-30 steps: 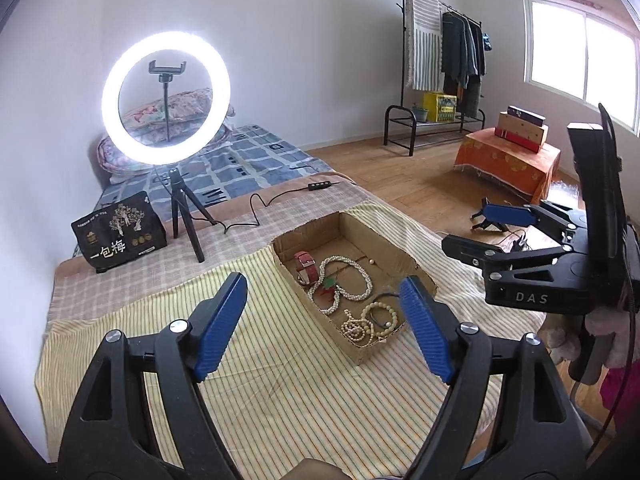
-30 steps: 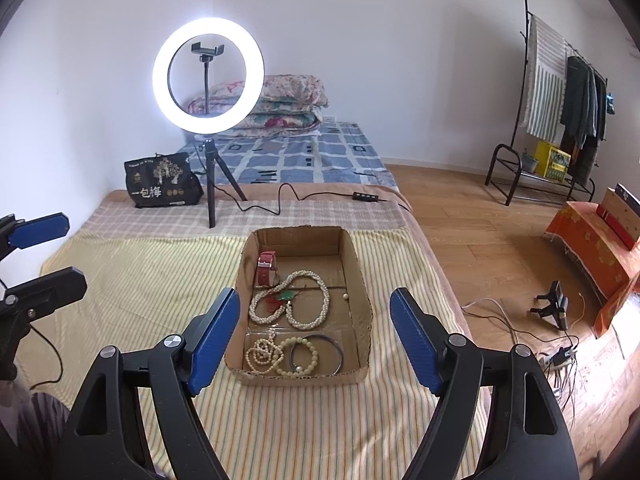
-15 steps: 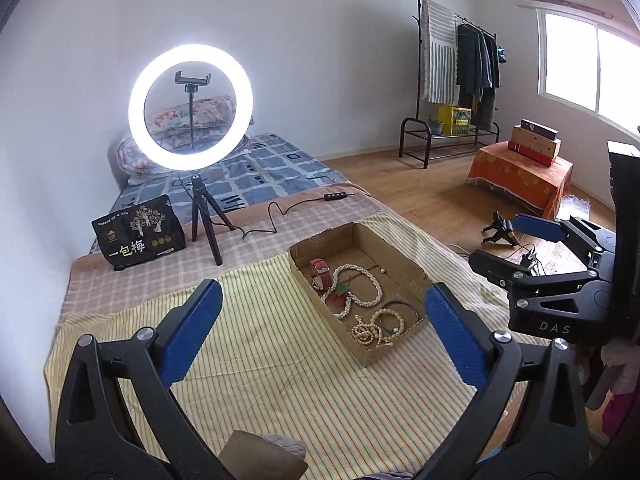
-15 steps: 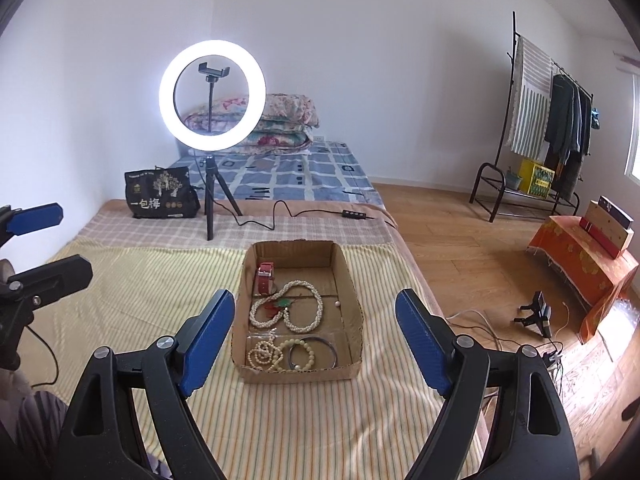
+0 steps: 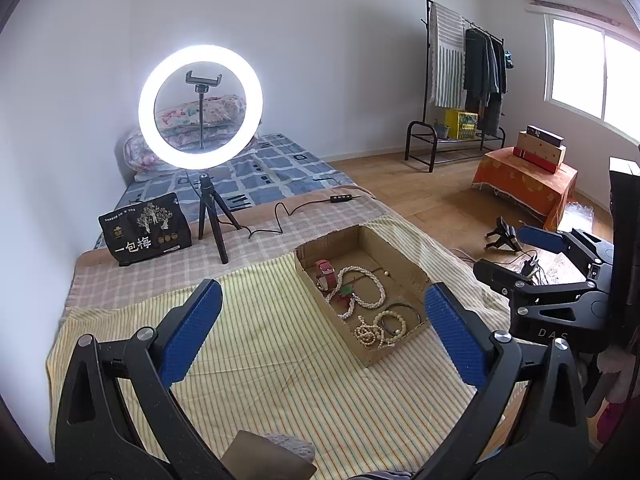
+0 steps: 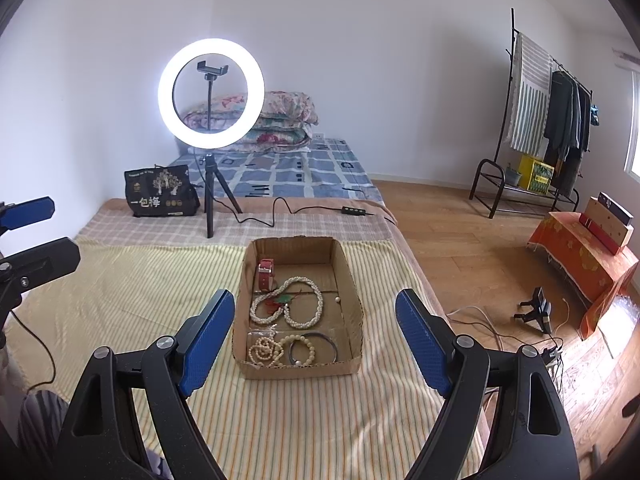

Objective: Organize jewelry

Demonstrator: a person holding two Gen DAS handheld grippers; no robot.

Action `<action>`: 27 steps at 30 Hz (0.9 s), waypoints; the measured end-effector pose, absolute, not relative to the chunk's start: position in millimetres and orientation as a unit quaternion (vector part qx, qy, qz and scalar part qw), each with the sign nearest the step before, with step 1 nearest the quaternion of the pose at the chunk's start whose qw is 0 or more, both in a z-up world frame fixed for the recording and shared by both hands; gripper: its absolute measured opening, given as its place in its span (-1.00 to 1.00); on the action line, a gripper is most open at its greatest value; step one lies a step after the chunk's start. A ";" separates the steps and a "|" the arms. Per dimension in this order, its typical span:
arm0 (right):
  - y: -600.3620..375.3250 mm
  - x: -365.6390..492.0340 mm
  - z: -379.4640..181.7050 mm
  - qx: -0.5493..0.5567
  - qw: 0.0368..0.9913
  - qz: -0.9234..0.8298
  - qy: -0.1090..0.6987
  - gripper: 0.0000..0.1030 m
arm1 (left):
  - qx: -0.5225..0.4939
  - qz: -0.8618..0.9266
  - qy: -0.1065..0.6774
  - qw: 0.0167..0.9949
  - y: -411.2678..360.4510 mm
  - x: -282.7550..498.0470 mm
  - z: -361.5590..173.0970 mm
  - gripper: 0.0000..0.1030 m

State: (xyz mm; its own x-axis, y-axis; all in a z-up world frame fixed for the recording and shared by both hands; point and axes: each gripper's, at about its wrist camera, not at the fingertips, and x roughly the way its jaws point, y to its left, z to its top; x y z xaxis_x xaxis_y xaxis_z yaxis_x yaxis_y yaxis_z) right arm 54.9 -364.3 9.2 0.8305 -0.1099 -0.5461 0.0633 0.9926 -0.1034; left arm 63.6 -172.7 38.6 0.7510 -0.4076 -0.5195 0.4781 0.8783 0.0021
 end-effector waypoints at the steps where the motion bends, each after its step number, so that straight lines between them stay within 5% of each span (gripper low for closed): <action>1: -364.4 55.1 9.5 -0.040 0.956 -0.045 0.287 0.61 | 0.067 -0.237 0.261 0.933 -172.8 63.4 38.7 1.00; 27: -363.2 54.0 9.5 -0.043 0.955 -0.047 0.290 0.61 | 0.068 -0.237 0.261 0.933 -172.1 63.7 39.9 1.00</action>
